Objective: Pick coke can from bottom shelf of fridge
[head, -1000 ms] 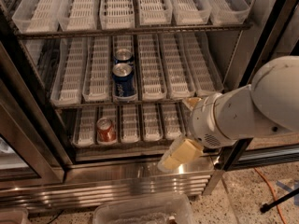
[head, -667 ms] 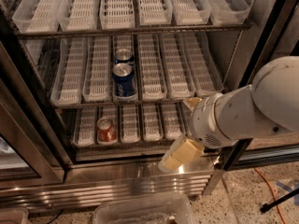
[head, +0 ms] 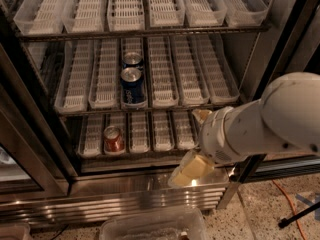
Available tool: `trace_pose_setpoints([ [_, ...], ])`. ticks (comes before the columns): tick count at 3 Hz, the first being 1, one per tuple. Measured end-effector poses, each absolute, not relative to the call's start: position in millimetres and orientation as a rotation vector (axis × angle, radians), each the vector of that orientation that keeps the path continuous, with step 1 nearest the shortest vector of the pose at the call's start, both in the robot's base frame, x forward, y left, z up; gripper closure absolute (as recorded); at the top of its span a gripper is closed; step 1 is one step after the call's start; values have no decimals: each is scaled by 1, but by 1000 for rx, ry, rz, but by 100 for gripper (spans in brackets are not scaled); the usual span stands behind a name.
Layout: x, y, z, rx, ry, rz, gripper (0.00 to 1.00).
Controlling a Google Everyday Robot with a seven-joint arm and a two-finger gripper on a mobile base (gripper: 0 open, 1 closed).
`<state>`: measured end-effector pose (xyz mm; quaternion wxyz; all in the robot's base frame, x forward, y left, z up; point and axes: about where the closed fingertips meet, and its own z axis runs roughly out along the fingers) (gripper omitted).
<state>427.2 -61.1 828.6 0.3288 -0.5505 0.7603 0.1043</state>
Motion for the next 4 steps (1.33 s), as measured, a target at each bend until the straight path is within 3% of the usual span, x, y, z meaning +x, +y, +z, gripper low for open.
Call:
trace_pose_setpoints([
  [2,410,-40,765,-1384,1920,323,0],
  [4,407,0,718,-1187,1862,498,0],
])
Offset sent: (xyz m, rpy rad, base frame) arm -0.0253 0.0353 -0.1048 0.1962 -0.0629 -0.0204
